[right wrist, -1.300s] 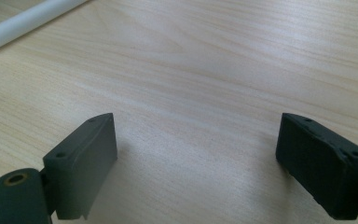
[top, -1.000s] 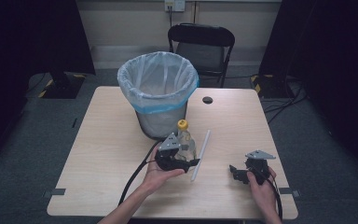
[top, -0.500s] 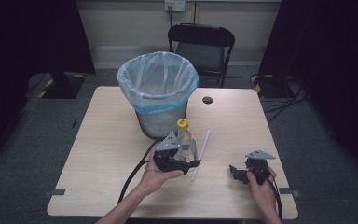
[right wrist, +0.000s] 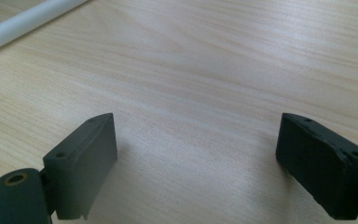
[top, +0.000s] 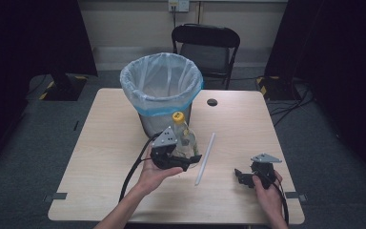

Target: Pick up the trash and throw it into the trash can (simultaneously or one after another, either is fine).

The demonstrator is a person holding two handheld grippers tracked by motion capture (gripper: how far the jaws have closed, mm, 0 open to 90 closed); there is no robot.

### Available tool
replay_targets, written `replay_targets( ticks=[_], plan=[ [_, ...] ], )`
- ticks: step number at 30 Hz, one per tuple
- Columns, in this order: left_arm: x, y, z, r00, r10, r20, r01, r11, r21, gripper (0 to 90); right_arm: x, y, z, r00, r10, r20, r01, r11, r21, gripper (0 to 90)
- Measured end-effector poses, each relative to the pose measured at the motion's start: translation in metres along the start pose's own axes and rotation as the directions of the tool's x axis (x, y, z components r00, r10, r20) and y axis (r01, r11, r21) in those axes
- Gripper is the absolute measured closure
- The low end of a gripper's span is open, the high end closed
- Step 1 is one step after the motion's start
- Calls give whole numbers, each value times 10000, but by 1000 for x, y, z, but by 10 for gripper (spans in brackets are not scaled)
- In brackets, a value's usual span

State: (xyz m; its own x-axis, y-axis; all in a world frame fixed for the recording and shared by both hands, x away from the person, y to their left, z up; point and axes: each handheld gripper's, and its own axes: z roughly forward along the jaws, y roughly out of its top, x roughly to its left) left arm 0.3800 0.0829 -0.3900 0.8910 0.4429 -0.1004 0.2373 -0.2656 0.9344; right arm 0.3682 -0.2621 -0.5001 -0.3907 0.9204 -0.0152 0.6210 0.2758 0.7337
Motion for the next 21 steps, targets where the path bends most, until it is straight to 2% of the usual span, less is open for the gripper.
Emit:
replay_targets(
  ticks=[19,21],
  plan=[
    [5,35,-20,9999,115,57,-112,9985,-530,281,0,0,0,10000,-3,1,3,10000,2,116],
    [5,40,-22,9999,44,120,-34,9969,-788,281,0,0,0,10000,-5,0,5,10000,0,116]
  ],
)
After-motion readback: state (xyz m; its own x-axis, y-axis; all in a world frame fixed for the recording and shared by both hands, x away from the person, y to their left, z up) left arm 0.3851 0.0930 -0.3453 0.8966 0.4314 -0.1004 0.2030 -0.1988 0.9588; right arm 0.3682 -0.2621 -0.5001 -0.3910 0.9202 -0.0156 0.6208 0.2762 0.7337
